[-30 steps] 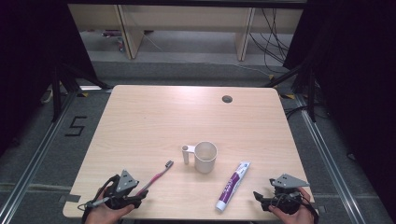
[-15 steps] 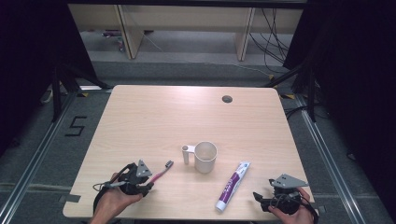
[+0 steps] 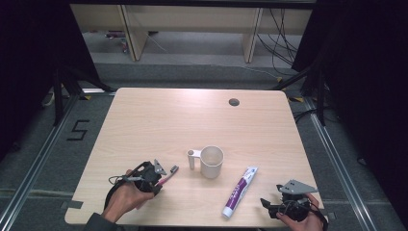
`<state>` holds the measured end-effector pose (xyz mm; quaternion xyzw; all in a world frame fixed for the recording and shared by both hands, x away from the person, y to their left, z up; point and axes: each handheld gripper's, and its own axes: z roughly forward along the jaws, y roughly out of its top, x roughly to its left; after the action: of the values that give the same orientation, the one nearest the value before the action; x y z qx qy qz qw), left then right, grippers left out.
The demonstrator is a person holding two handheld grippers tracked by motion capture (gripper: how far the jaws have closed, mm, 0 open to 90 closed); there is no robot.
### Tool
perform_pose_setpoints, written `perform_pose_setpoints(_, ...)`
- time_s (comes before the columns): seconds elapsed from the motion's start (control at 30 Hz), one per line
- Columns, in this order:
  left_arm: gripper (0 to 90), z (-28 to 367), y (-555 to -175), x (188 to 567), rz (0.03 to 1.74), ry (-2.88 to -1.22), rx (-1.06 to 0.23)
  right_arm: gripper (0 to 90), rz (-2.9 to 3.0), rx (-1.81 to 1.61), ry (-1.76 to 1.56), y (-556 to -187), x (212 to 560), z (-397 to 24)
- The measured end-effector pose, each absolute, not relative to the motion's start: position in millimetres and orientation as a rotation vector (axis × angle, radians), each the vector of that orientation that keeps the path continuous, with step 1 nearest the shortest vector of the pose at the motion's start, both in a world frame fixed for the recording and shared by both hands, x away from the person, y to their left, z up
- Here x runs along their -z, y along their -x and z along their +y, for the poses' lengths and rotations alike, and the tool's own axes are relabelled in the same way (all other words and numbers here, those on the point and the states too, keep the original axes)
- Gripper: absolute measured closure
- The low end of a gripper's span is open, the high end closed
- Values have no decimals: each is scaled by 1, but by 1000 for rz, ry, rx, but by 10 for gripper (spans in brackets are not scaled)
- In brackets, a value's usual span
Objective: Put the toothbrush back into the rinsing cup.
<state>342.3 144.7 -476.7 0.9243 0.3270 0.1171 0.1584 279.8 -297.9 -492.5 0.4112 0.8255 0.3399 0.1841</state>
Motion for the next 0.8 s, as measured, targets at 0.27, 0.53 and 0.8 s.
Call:
perform_pose_setpoints(0.27, 747, 143, -351, 483, 952, -2687, -289, 219, 2341, -946, -1157, -280, 492, -297)
perform_pose_setpoints(0.53, 809, 141, -359, 482, 941, -2751, -228, 220, 2341, -947, -1182, -279, 493, -297)
perform_pose_setpoints(0.8, 813, 138, -365, 481, 947, -2791, -191, 223, 2341, -957, -1156, -280, 494, -297)
